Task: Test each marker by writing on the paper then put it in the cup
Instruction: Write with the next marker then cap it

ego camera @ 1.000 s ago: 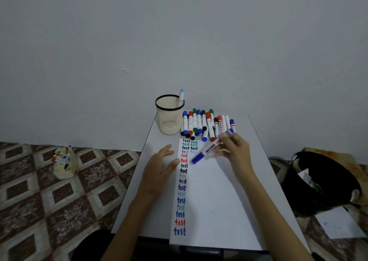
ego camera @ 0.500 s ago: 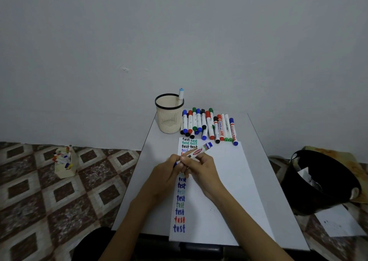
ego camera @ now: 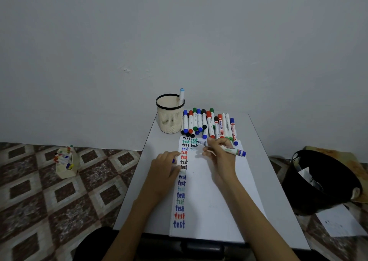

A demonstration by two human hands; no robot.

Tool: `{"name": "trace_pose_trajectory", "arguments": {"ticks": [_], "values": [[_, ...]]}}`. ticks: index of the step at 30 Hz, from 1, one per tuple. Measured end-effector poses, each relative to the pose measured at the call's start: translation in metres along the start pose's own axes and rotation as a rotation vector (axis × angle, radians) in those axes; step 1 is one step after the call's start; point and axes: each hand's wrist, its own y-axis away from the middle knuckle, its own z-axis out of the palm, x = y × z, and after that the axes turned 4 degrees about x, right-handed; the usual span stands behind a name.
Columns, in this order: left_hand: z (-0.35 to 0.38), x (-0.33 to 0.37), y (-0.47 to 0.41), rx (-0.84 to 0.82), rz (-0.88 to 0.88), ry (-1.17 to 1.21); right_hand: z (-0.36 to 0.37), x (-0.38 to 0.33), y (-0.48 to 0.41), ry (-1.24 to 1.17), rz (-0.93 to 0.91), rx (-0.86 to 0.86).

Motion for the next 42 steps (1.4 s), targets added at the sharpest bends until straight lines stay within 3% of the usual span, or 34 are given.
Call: {"name": "trace_pose_trajectory", "arguments": {"ticks": [5, 14, 27, 42], "values": [[0.008, -0.007, -0.001, -0.059, 0.044, -0.132, 0.004, 0.000, -0.018, 0.208, -0.026, -0.054], [0.009, -0.009, -0.001, -0.056, 0.027, -0.081, 0.026, 0.020, -0.047, 0.560, -0.111, -0.069], [0.003, -0.006, 0.001, 0.004, 0.002, 0.052, 0.021, 0.023, -0.048, 0.605, -0.153, -0.145], [0.006, -0.009, -0.001, 0.024, 0.004, 0.044, 0.017, 0.031, -0.057, 0.567, -0.157, -0.153]]}}
